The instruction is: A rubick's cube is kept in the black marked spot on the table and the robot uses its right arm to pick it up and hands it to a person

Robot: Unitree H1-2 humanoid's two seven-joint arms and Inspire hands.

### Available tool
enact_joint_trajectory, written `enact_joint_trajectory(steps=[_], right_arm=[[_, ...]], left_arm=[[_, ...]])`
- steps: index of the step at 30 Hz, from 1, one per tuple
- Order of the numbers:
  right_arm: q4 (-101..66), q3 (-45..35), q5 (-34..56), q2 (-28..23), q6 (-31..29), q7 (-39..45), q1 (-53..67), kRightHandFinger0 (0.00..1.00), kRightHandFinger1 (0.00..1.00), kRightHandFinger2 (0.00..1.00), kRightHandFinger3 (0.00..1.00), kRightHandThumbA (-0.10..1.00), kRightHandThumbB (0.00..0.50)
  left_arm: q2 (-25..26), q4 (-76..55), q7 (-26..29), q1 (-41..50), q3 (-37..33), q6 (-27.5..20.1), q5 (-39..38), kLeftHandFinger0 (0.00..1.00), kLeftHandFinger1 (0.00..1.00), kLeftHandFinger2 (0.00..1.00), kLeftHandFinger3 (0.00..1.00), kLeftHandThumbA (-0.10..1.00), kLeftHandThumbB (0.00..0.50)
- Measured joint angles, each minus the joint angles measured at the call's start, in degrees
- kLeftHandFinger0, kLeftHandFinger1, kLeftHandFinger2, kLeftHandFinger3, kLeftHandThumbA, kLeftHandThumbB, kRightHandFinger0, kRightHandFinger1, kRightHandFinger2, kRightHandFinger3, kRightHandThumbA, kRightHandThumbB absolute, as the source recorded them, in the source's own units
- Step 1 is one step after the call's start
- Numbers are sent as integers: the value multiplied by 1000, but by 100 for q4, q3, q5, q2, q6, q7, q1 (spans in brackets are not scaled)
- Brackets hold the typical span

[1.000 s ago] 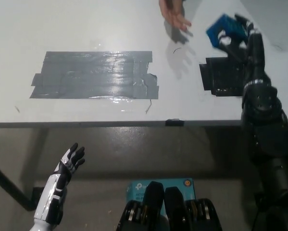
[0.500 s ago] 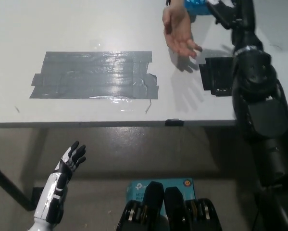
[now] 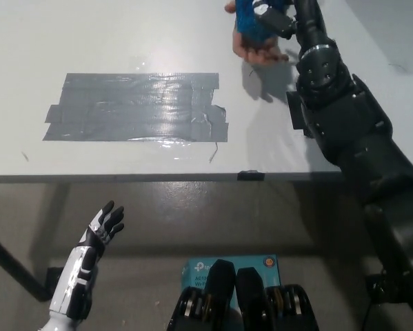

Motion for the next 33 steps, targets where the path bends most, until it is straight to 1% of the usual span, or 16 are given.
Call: enact_joint_trajectory(steps=[4,7,8,9,10,11,12,13,14,16,20,21,27,30,31,33], right_arm=[[549,123,-82,0,-141,-94,-249,10,520,922,833,-100,204],[815,240,-150,2,-217,-152,-351,0,518,928,829,-100,202],[843,257,-160,3,-225,-159,-358,28,530,909,831,-100,228],[894,290,-177,3,-243,-170,-366,28,530,909,831,-100,228],[952,326,-194,3,-255,-174,-375,423,896,1000,1000,223,391],[968,336,-202,3,-259,-175,-375,554,958,1000,1000,260,420],[993,367,-224,2,-260,-159,-376,788,1000,1000,1000,458,480],[1029,409,-249,1,-252,-96,-381,1000,1000,1000,1000,556,496],[1042,449,-267,1,-237,-52,-385,1000,1000,1000,1000,630,499],[1075,552,-303,1,-164,119,-403,1000,1000,1000,1000,717,500],[1107,728,-359,0,118,609,-465,1000,1000,1000,1000,773,500],[1107,731,-360,0,143,649,-468,1000,1000,1000,1000,802,500],[1103,723,-359,-12,263,906,-471,1000,1000,1000,1000,844,500],[1077,718,-358,-45,265,961,-471,1000,1000,1000,1000,859,500],[1030,704,-357,-72,263,966,-471,1000,1000,1000,1000,887,500],[962,686,-355,-105,260,966,-473,1000,1000,1000,1000,887,500]], left_arm=[[0,-8,-1,-19,-8,2,0,1000,1000,1000,1000,1000,100],[0,-21,-1,-37,-8,6,0,1000,1000,1000,1000,1000,103],[0,-26,-1,-39,-8,7,0,1000,1000,1000,1000,1000,103],[0,-39,-1,-42,-8,10,0,1000,1000,1000,1000,1000,103],[0,-41,-1,-50,-8,10,0,1000,1000,1000,1000,1000,104],[0,-41,-1,-53,-8,10,0,1000,1000,1000,1000,1000,104],[1,-41,-2,-60,-9,11,0,1000,1000,1000,1000,1000,105],[1,-42,-3,-67,-9,15,-1,1000,1000,1000,1000,1000,105],[1,-42,-4,-72,-9,17,-1,1000,1000,1000,1000,1000,104],[1,-42,-9,-83,-9,20,-1,1000,1000,1000,1000,1000,112],[1,-42,-38,-97,-9,24,-1,1000,1000,1000,1000,1000,110],[1,-42,-47,-99,-9,25,-1,1000,1000,1000,1000,1000,110],[1,-44,-90,-138,-10,40,-2,1000,1000,1000,1000,1000,95],[1,-43,-94,-140,-10,40,-2,1000,1000,1000,1000,1000,95],[0,-44,-94,-141,-10,41,-2,1000,1000,1000,1000,1000,103],[0,-45,-94,-142,-10,47,-2,1000,1000,1000,1000,1000,104]])
